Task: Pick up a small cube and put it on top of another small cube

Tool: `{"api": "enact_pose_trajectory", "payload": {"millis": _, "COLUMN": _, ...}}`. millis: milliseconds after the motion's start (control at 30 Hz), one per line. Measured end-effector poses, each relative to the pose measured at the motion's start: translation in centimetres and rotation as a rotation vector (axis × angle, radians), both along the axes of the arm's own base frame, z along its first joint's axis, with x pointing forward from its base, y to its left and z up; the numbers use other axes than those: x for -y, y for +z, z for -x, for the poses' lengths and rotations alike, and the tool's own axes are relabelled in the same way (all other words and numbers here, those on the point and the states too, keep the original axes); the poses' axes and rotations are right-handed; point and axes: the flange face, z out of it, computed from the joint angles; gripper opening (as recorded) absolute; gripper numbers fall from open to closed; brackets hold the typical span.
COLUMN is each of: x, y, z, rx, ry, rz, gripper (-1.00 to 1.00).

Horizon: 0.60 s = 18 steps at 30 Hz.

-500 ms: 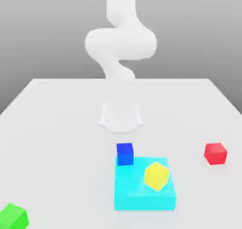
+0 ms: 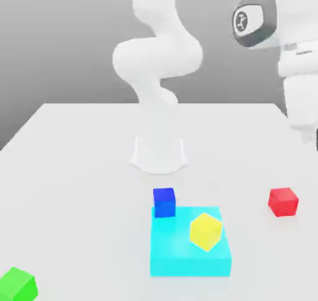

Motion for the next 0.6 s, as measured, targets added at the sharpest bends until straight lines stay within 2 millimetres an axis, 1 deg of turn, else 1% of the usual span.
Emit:
{"api": "enact_pose_trajectory", "payload": {"millis": 67, "x": -1.8, "y": -4.2, "z": 3.2, "rx": -0.046, "ry": 0.142, "rz": 0.050, "gripper": 0.00}}
{"api": "enact_pose_trajectory", "payload": {"millis": 100, "x": -3.1, "y": -6.2, "z": 5.6, "rx": -0.067, "ry": 0.234, "rz": 0.076, "gripper": 0.00}}
{"api": "enact_pose_trajectory", "payload": {"millis": 167, "x": -3.8, "y": -10.0, "z": 9.0, "rx": -0.112, "ry": 0.369, "rz": 0.125, "gripper": 0.00}}
{"api": "enact_pose_trajectory", "payload": {"millis": 200, "x": -3.9, "y": -11.6, "z": 10.3, "rx": -0.129, "ry": 0.417, "rz": 0.143, "gripper": 0.00}}
{"api": "enact_pose_trajectory", "payload": {"millis": 267, "x": -3.8, "y": -14.0, "z": 10.9, "rx": -0.142, "ry": 0.444, "rz": 0.153, "gripper": 0.00}}
{"api": "enact_pose_trajectory", "payload": {"millis": 400, "x": -3.7, "y": -18.1, "z": 11.2, "rx": -0.147, "ry": 0.453, "rz": 0.156, "gripper": 0.00}}
{"api": "enact_pose_trajectory", "payload": {"millis": 433, "x": -3.7, "y": -18.9, "z": 11.2, "rx": -0.147, "ry": 0.453, "rz": 0.157, "gripper": -1.00}}
{"api": "enact_pose_trajectory", "payload": {"millis": 600, "x": -3.7, "y": -18.9, "z": 11.2, "rx": -0.148, "ry": 0.453, "rz": 0.158, "gripper": -1.00}}
